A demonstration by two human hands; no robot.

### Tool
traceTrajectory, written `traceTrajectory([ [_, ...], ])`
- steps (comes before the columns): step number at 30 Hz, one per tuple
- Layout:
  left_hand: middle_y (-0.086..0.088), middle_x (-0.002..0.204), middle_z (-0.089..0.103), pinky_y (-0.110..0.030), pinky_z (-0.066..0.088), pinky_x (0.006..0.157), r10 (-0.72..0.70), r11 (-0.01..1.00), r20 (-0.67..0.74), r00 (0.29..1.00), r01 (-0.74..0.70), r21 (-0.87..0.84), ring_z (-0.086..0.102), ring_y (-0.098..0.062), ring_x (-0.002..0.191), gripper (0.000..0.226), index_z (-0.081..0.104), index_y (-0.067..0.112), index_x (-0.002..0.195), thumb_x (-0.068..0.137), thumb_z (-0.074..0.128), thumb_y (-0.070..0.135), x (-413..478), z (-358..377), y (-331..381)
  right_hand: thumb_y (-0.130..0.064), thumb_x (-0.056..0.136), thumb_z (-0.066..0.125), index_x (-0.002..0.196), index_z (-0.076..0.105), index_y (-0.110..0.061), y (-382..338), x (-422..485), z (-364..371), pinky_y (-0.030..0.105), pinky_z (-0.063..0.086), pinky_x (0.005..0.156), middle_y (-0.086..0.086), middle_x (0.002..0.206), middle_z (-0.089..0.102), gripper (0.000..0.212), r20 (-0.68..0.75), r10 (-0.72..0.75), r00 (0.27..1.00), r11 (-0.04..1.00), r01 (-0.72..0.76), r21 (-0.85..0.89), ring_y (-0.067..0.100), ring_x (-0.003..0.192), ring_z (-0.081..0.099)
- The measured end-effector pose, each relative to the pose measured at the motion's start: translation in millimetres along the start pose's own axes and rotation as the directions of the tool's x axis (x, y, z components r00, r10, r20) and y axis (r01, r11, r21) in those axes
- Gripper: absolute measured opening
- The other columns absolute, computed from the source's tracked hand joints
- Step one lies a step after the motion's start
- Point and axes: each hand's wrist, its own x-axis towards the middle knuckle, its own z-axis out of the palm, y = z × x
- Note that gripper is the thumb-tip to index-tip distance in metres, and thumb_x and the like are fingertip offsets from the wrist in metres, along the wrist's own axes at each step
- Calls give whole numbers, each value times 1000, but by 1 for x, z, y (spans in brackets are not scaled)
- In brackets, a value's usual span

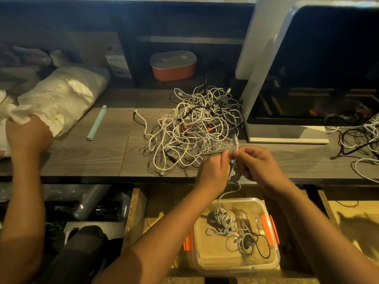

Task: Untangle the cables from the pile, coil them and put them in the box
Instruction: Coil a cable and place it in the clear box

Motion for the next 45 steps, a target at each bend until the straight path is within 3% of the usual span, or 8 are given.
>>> traceTrajectory([
  [4, -13, 84, 68, -36, 48, 73, 23, 1000, 72, 997, -23, -12, 62, -25, 80, 52, 68, 5, 104, 103, 24, 32, 3, -4, 3, -16, 93, 53, 88, 61, 1, -2, 7, -7, 17, 28, 41, -3, 53, 44, 20, 52, 123, 991, 991, -125, 36, 9, 45, 35],
  [8, 2, 57, 48, -29, 35, 58, -64, 942, 160, 985, 112, -316, 44, -11, 53, 48, 55, 13, 68, 102, 30, 35, -8, -6, 9, -22, 76, 65, 82, 61, -3, -3, 10, -12, 22, 23, 44, 6, 61, 41, 20, 107, 212, 971, 966, -225, 128, 14, 50, 31],
  [13, -2, 57, 48, -14, 30, 33, -425, 486, 181, 887, 392, -781, 42, -6, 39, 51, 54, -1, 92, 99, 33, 45, -2, 11, 12, -13, 81, 63, 77, 56, -9, 11, 1, 15, 15, 27, 39, 4, 62, 45, 9, -76, 193, 978, 887, -141, 440, 10, 48, 35],
  [17, -1, 52, 50, -20, 35, 40, -582, 102, 353, 732, 497, -862, 43, -9, 44, 42, 54, 11, 73, 100, 37, 38, 2, 18, 12, -5, 83, 66, 77, 58, -4, 37, -6, 23, 29, 46, 51, 12, 68, 59, 10, -365, -175, 914, 984, 164, -63, 17, 58, 55],
  [20, -12, 66, 56, -31, 45, 62, -524, -166, 603, 601, 622, -765, 52, -22, 65, 36, 54, 9, 78, 100, 33, 29, 8, 17, 11, 2, 77, 72, 75, 63, -6, 56, -7, 13, 30, 46, 57, 5, 74, 58, 12, -213, -492, 844, 794, 336, -506, 12, 69, 53],
  [25, -13, 73, 54, -31, 42, 70, -415, -221, 691, 592, 671, -708, 52, -22, 70, 29, 57, 5, 77, 95, 39, 18, 6, 10, 19, -16, 79, 66, 90, 71, -9, 44, -7, 0, 7, 45, 77, 0, 92, 68, 15, 28, -675, 738, 548, 526, -650, -2, 88, 54],
  [37, -5, 55, 55, -18, 39, 48, -318, -332, 739, 594, 661, -673, 50, -11, 40, 40, 59, 5, 66, 96, 37, 18, 4, 10, 38, -38, 83, 63, 104, 52, -38, 12, -10, -21, 19, 54, 71, -23, 90, 59, 23, 17, -594, 804, 699, 527, -484, 2, 84, 62],
  [45, -16, 67, 62, -27, 56, 53, -263, -374, 733, 628, 634, -677, 64, -25, 54, 25, 60, -2, 82, 93, 42, 9, 6, 3, 44, -39, 100, 36, 97, 72, -7, 13, -5, -21, 9, 39, 60, 3, 83, 60, 48, 161, -693, 703, 415, 571, -709, 8, 74, 52],
])
